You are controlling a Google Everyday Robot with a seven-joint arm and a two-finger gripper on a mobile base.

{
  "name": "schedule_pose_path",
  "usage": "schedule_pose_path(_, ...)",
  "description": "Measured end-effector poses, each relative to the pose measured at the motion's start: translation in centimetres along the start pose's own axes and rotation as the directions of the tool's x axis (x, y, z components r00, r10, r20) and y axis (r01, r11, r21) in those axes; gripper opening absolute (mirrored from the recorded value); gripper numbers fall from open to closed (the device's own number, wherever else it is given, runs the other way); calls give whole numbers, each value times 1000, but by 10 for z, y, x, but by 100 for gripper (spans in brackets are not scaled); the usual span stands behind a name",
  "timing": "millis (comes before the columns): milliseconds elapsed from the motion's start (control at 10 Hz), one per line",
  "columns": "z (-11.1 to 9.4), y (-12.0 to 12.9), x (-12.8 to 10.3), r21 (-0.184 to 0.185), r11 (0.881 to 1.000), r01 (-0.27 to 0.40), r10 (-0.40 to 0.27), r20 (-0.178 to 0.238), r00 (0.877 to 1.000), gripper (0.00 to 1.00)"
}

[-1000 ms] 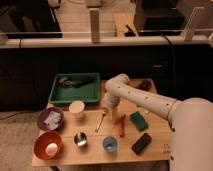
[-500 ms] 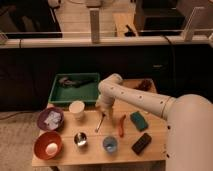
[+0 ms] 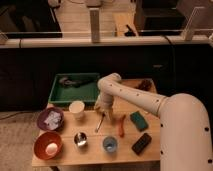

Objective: Place fork in red bowl

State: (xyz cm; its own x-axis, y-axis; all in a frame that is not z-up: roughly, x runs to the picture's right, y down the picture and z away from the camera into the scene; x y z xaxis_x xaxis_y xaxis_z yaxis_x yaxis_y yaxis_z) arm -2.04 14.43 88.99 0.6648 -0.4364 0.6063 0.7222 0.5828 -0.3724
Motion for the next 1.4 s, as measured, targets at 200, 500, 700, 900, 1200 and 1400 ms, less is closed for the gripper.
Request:
schedule_pose_path(200,1,-1,-6,10,1000,13,-13,-2,1000,80)
schedule_pose_path(500,5,-2,-16,24,1000,11,-11,0,1000,80)
schedule_pose_path(700,8,-3,-20,26,1000,14,-14,-3,1000,80)
schedule_pose_path(900,10,-3,-22,26,1000,14,-14,-5,1000,78)
schedule_pose_path(1200,11,-2,-20,11,1000,2,-2,-8,1000,61)
schedule_pose_path(1400,12,-5,-20,4,1000,-4,4,-12,1000,61)
